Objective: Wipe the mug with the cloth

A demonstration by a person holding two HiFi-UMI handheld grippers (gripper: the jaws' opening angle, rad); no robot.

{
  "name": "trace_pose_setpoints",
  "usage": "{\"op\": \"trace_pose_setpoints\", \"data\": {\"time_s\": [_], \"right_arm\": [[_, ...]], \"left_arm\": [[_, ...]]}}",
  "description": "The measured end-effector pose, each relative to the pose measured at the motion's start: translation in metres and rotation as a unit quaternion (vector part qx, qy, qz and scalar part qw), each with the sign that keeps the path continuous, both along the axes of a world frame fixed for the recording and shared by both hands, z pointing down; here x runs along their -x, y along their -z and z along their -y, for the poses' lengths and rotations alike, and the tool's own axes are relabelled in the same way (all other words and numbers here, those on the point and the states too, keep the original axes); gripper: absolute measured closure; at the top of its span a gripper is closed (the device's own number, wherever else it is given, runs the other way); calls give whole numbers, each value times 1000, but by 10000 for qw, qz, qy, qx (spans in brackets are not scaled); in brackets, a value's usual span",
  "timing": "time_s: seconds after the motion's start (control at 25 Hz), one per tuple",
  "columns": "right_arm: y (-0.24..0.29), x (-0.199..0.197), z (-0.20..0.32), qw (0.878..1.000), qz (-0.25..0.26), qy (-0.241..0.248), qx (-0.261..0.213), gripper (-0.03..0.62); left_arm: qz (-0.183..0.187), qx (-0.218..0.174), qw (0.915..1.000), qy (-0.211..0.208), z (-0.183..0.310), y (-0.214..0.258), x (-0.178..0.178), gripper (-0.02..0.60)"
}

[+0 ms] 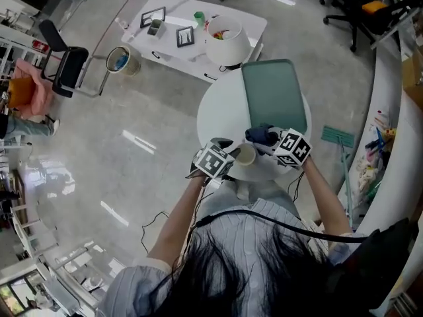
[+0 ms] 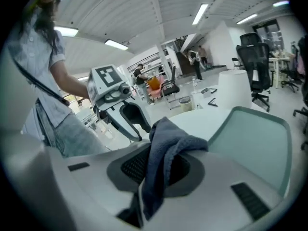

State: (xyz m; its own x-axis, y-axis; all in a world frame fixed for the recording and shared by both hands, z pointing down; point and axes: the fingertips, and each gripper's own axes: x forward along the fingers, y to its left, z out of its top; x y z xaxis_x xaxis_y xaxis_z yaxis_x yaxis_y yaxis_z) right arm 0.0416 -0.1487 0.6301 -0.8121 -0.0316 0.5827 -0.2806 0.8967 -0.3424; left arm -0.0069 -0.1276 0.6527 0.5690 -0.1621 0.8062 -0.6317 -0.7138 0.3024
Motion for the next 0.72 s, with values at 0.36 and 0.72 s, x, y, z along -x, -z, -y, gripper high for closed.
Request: {"op": "trace_pose_setpoints", "data": {"time_s": [0.36, 0.72], "right_arm": [[-26, 14, -8, 9858, -348, 1642, 101, 514], [-30, 16, -2, 9862, 195, 1273, 1038, 514]], "left_arm": [[194, 221, 9988, -387, -6, -19, -4, 439], [164, 462, 9983, -317, -2, -32, -10, 466]]}}
